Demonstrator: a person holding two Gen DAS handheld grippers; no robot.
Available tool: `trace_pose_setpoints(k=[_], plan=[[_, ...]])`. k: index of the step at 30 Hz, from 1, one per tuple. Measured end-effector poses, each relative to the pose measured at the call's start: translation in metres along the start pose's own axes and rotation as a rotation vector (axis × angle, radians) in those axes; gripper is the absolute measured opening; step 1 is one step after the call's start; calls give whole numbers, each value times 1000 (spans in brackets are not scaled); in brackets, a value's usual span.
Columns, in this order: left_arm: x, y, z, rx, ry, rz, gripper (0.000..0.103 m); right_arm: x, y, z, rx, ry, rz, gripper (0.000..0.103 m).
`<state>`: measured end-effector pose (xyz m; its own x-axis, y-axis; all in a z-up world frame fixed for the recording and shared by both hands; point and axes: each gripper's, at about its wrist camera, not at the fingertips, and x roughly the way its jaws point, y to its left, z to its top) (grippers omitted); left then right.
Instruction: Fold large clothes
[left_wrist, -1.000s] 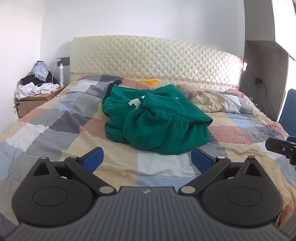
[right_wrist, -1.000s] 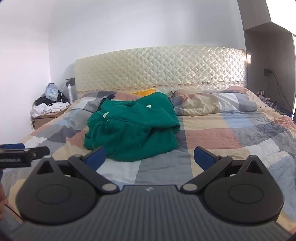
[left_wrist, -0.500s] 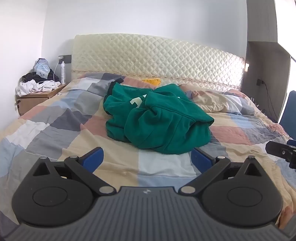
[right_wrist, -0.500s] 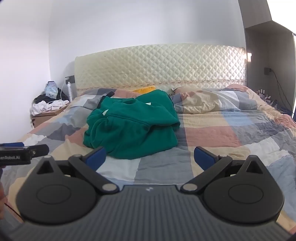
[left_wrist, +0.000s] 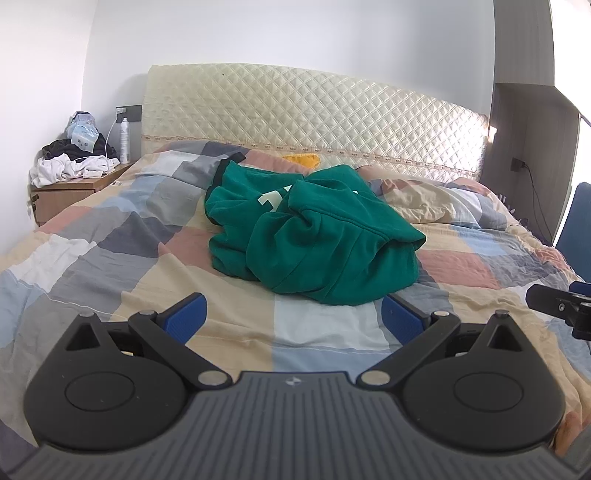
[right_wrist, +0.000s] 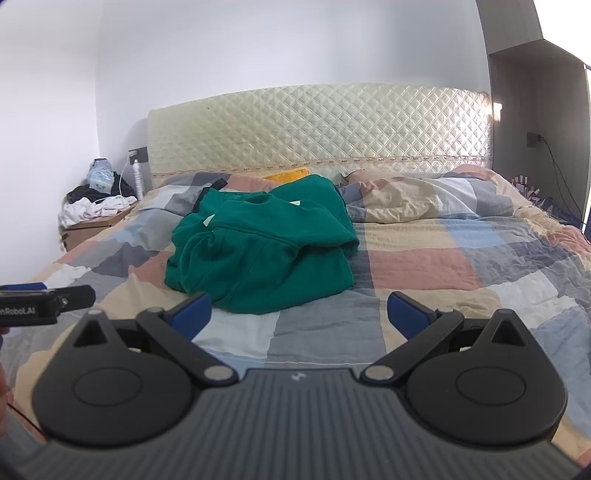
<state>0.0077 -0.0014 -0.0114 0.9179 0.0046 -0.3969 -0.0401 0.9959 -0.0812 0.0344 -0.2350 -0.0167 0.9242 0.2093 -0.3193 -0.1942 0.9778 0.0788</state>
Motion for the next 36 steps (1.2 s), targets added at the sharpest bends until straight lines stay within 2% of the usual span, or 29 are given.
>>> trace_pose_setpoints(k=[36], plan=[[3, 2, -5, -15, 8, -8, 102, 6, 4, -1, 2, 17, -8, 103]])
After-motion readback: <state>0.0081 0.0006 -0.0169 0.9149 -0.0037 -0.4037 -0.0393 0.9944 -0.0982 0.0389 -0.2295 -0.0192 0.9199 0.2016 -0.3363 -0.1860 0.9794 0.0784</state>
